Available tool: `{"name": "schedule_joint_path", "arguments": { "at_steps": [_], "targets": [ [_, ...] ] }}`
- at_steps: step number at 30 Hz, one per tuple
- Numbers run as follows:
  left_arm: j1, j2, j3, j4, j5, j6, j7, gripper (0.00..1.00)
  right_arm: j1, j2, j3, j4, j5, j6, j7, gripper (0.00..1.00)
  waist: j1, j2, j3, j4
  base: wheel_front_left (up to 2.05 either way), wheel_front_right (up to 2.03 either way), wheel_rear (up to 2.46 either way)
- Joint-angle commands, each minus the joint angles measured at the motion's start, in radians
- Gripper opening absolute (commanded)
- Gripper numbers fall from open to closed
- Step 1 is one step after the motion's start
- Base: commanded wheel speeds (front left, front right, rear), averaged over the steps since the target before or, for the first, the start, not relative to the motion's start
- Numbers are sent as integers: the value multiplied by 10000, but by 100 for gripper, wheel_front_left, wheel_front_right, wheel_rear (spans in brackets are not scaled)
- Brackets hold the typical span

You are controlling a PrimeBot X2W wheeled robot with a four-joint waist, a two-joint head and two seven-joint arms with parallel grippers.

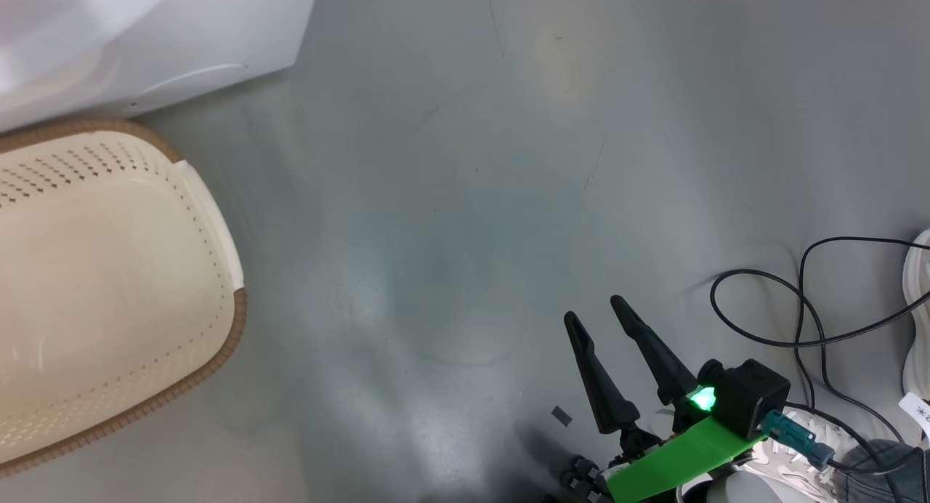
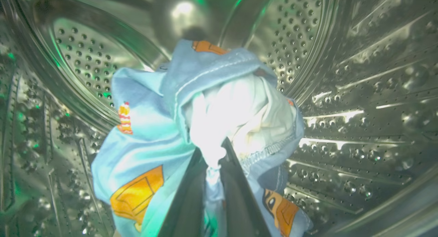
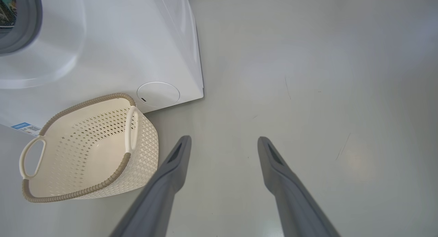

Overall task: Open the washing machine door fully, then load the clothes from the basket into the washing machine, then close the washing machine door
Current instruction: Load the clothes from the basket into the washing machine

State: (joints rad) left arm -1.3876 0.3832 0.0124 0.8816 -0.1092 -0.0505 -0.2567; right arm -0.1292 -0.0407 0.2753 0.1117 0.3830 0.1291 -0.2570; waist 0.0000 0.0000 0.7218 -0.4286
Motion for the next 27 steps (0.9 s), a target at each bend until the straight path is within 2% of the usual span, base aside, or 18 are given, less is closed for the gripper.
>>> {"name": "schedule_joint_path", "arguments": {
  "at_steps": [1,3,4,5,6,15,27],
  "targets": [
    [-280,339,11,-136,130,80,-51,0,212,-102,173,-130,107,16,-48,100,0,0,-40,3,0,0,0],
    [-461,320,-72,409,182,156,-16,0,265,-100,143,-128,104,16,-48,100,0,0,-98,17,0,0,0],
    [-555,307,-94,719,204,262,135,20,290,-100,131,-120,102,16,-48,100,0,0,-136,29,0,0,0],
    [-637,282,-185,977,272,303,274,75,316,-100,118,-113,101,16,-48,100,0,0,-169,46,0,0,0],
    [-743,243,-229,1119,286,324,264,100,329,-99,109,-110,103,16,-48,100,0,0,-188,60,0,0,0],
    [-1102,-168,-624,2607,435,699,703,100,311,-98,91,-63,104,16,-48,100,0,0,-541,293,0,0,0],
    [-502,-929,-651,3550,63,964,436,100,296,-265,43,-11,57,16,-48,100,0,0,-1546,842,0,0,0]
  ]
}}
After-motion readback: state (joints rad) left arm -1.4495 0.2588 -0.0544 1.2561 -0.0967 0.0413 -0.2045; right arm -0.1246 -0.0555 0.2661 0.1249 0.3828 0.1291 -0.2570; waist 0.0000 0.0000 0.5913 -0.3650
